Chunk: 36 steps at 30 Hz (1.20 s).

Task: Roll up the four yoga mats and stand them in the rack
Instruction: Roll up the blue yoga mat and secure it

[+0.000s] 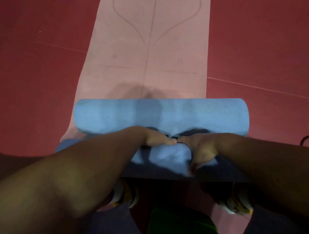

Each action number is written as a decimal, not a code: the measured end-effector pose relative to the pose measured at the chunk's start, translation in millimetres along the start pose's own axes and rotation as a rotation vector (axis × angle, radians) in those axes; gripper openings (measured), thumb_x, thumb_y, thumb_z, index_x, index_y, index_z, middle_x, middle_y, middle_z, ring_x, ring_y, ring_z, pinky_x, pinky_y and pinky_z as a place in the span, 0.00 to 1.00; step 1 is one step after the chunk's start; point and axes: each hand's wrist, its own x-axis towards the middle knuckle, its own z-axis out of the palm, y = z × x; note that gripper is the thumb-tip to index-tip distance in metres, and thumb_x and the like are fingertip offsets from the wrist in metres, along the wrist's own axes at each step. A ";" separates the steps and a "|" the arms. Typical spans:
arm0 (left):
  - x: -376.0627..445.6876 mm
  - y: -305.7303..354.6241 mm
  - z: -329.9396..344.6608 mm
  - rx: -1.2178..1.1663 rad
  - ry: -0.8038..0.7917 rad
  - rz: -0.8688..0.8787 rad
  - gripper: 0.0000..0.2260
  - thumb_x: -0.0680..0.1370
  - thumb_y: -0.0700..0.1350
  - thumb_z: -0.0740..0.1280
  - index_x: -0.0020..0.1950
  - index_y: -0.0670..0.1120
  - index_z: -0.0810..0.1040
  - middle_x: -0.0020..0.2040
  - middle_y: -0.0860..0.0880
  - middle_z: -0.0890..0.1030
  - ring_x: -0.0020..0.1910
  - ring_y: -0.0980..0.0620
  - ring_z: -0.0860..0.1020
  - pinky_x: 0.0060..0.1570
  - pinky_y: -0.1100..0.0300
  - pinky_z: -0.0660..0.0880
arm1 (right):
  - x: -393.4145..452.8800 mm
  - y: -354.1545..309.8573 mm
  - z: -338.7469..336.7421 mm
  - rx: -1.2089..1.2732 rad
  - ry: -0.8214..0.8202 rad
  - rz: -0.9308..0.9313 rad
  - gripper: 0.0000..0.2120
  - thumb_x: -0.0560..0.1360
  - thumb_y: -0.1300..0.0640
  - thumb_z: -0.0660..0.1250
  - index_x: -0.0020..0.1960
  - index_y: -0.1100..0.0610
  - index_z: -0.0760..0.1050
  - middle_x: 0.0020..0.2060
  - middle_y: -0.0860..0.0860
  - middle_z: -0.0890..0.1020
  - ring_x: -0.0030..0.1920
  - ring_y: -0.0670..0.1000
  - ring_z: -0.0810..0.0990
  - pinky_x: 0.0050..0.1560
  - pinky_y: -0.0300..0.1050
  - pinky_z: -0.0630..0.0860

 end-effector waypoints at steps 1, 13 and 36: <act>-4.5 4.5 -0.8 0.085 -0.008 0.006 0.36 0.71 0.75 0.60 0.71 0.54 0.76 0.70 0.52 0.77 0.67 0.51 0.75 0.73 0.49 0.66 | 2.1 1.2 -0.4 -0.002 0.002 0.002 0.48 0.56 0.41 0.83 0.72 0.41 0.65 0.62 0.44 0.78 0.61 0.50 0.77 0.64 0.45 0.74; -11.8 10.3 6.5 0.357 0.068 0.038 0.43 0.62 0.56 0.84 0.71 0.54 0.67 0.62 0.56 0.76 0.60 0.52 0.76 0.65 0.57 0.71 | 24.5 14.5 -3.4 0.380 0.162 0.094 0.44 0.65 0.17 0.54 0.70 0.42 0.73 0.70 0.44 0.74 0.70 0.48 0.71 0.74 0.47 0.62; -7.7 -0.1 -2.7 0.389 0.114 -0.020 0.31 0.69 0.59 0.80 0.65 0.48 0.74 0.62 0.47 0.76 0.57 0.50 0.75 0.52 0.66 0.70 | 19.3 8.8 16.8 -0.196 0.119 0.033 0.51 0.58 0.38 0.82 0.72 0.53 0.60 0.65 0.56 0.75 0.63 0.57 0.76 0.62 0.47 0.74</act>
